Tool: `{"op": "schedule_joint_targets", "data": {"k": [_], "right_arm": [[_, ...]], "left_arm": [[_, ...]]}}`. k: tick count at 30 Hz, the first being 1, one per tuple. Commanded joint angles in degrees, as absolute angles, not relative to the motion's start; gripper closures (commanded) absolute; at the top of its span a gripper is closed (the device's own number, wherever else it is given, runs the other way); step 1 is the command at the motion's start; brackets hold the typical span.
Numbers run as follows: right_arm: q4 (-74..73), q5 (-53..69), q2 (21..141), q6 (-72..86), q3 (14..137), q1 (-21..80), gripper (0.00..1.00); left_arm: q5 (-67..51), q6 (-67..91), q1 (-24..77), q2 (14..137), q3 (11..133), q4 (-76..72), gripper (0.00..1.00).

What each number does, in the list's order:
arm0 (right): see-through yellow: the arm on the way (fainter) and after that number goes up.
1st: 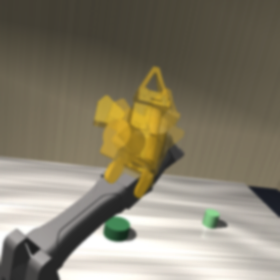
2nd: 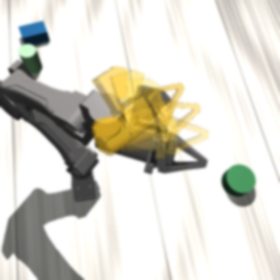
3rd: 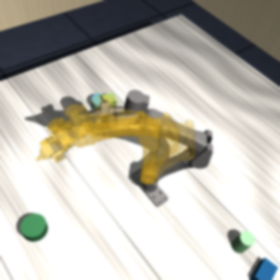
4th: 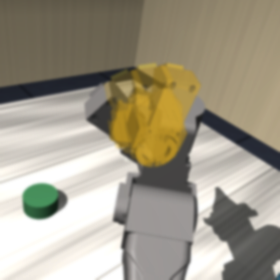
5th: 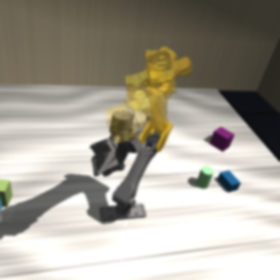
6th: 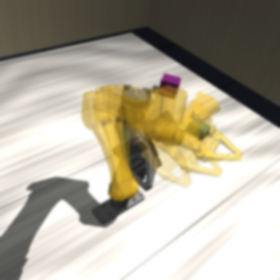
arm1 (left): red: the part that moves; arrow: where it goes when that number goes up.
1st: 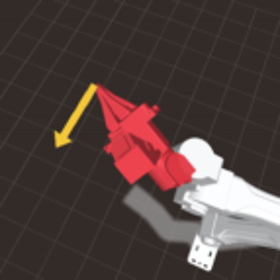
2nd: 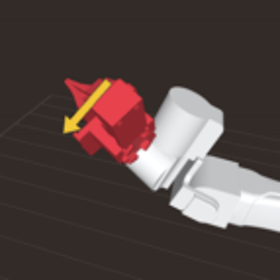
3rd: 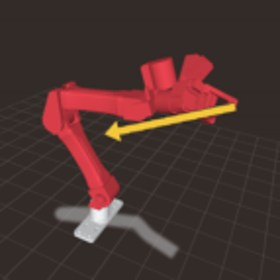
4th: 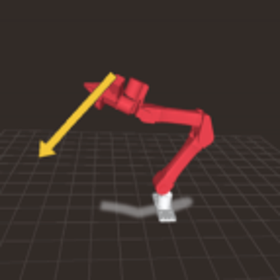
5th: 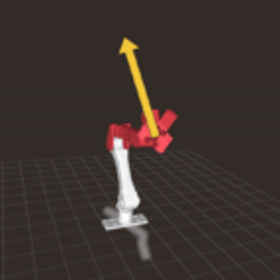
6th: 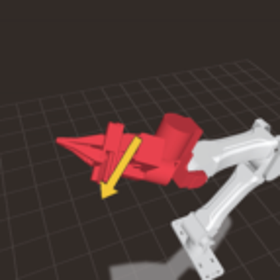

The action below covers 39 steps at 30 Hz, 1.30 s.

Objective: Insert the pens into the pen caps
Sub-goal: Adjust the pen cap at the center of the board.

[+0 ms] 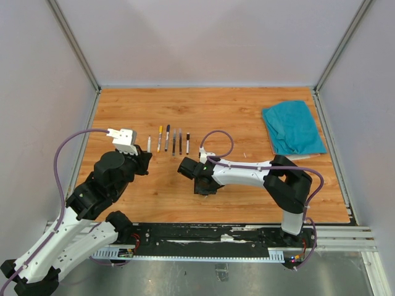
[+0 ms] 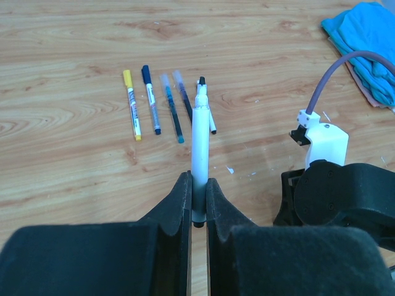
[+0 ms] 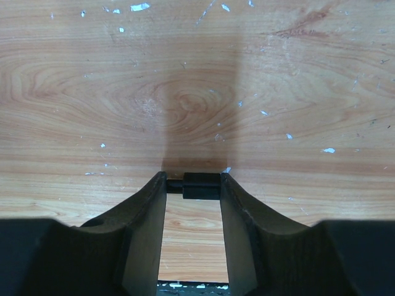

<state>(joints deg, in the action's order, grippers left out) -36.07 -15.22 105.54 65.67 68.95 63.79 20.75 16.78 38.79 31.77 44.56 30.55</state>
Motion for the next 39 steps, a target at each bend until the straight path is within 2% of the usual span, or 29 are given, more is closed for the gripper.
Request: {"op": "schedule_joint_targets", "data": {"k": [1,5,9,14,18,22,30,37,39], "right_arm": [[-37.7,-16.3,105.6,65.9,68.7,64.7,0.70],[-37.7,-18.0,102.9,63.5,67.5,64.6,0.77],[-35.5,-18.9,98.9,52.0,66.7,64.5,0.79],[-24.8,-4.5,95.3,24.1,62.7,63.1,0.78],[-26.8,3.9,96.2,5.6,62.8,63.1,0.77],[-30.8,5.8,97.7,-5.4,63.2,63.2,0.75],[-31.8,8.9,100.2,-15.9,63.0,63.2,0.72],[-32.1,9.3,102.6,-18.7,63.7,63.2,0.65],[-31.8,9.7,102.8,-18.6,63.8,63.2,0.59]], "left_arm": [[20.4,15.8,38.6,31.2,44.3,29.1,1.00],[20.4,15.8,38.6,31.2,44.3,29.1,0.99],[20.4,15.8,38.6,31.2,44.3,29.1,1.00],[20.3,15.8,38.6,31.3,44.3,29.1,0.99],[20.6,15.9,38.6,31.1,44.2,29.1,0.99],[20.6,15.9,38.6,31.3,44.3,29.1,0.99],[20.6,15.9,38.6,31.6,44.3,29.1,1.00],[20.7,15.9,38.6,31.6,44.3,29.2,0.99],[20.7,15.9,38.6,31.7,44.3,29.2,1.00]]}}
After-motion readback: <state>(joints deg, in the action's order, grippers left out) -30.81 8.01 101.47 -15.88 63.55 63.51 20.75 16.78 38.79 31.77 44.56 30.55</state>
